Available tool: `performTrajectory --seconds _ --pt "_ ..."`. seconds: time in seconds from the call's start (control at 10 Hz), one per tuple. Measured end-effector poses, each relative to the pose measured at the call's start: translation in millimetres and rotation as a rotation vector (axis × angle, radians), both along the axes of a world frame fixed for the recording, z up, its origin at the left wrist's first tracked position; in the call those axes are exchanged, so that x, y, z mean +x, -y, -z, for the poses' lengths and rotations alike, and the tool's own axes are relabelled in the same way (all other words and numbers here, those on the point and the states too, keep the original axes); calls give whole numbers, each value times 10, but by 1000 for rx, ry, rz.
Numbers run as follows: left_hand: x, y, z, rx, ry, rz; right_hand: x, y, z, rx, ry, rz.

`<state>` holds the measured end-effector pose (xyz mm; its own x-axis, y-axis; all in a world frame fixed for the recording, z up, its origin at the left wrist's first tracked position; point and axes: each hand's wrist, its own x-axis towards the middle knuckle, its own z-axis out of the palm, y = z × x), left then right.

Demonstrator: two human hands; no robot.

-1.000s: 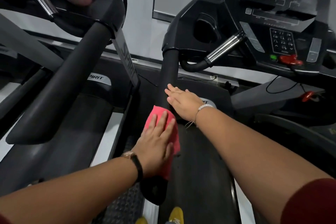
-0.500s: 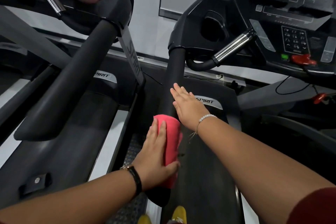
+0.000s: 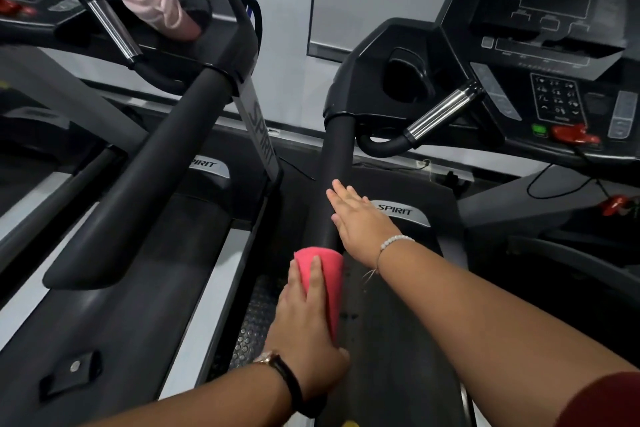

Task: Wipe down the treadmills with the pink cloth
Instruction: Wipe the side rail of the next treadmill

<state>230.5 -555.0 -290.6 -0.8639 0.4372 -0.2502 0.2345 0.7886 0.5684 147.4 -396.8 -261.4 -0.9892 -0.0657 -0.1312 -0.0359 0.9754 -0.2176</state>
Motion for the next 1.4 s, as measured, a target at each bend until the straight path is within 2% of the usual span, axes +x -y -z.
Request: performTrajectory --seconds 0.1,0.2,0.3,0.4,0.5,0.7,0.8,0.9,1.0,1.1,1.3,1.4 --pt "-159 130 90 178 96 25 -3 -4 9 4 1 -4" --pt "-278 243 134 400 276 -9 2 3 13 6 -4 1" --pt "-136 207 151 392 211 -94 7 13 18 11 4 4" --pt "197 133 133 170 40 -98 -6 11 30 18 3 2" --pt "233 212 157 200 36 -72 -11 3 40 -5 2 5" --pt "-41 477 262 389 194 139 -17 -6 48 -10 5 -4" --pt "16 419 226 358 184 70 -22 -15 36 -3 7 -8" --pt "180 259 168 265 87 -81 -23 -13 29 13 2 -10" --pt "168 255 184 302 110 -84 -28 -10 47 -3 -4 -2" --pt "22 363 202 376 264 -44 -27 -8 58 -10 -11 1" --pt "-223 383 341 829 769 -157 -17 37 28 -12 -18 17" --pt "-193 339 274 774 777 -189 -14 37 18 -3 -9 16"
